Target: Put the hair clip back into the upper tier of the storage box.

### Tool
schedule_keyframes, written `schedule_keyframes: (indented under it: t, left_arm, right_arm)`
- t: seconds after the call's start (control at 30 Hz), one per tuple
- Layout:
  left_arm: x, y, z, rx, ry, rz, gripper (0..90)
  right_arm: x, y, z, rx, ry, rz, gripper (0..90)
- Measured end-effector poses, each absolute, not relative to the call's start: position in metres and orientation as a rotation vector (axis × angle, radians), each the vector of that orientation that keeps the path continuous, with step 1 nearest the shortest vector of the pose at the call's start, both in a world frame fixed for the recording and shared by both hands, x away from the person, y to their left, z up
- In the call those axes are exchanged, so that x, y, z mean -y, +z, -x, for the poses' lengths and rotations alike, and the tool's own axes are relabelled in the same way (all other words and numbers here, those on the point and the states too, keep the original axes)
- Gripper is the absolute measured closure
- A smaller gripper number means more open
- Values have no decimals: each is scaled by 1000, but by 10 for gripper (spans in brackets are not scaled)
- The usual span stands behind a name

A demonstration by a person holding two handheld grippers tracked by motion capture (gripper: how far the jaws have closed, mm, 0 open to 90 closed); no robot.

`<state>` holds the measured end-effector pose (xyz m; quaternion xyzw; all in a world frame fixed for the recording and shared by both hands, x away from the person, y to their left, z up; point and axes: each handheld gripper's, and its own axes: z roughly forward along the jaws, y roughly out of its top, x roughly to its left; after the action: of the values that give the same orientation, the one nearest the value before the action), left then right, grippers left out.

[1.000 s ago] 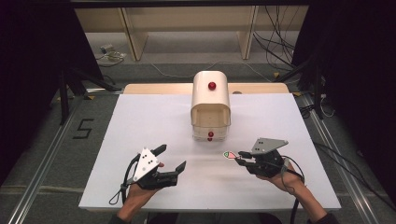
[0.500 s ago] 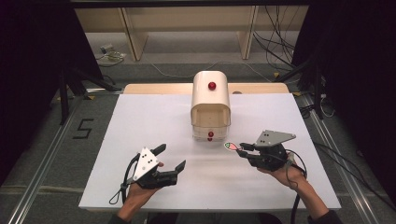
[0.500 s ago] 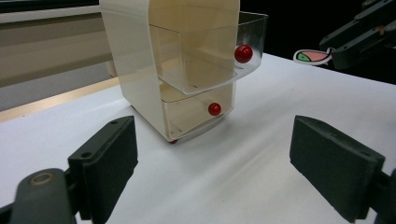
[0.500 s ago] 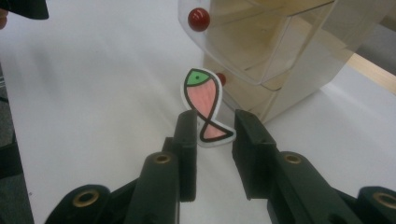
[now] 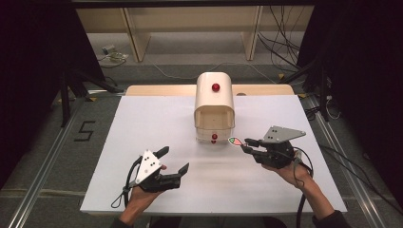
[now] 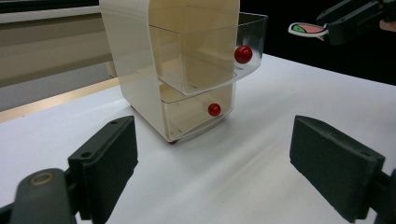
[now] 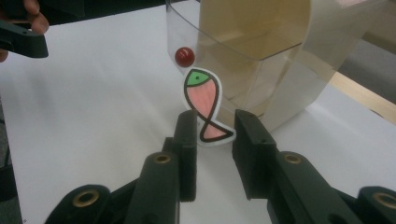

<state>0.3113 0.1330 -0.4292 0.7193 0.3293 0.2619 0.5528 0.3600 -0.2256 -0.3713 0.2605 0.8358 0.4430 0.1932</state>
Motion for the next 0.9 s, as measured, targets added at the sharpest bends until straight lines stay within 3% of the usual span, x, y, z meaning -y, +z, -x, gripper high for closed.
schedule_keyframes:
  t: [0.9]
  left_arm:
    - [-133, -429, -311, -777, 617, -1695, 147]
  right_arm:
    - [220, -350, -371, -2259, 1324, -725, 719]
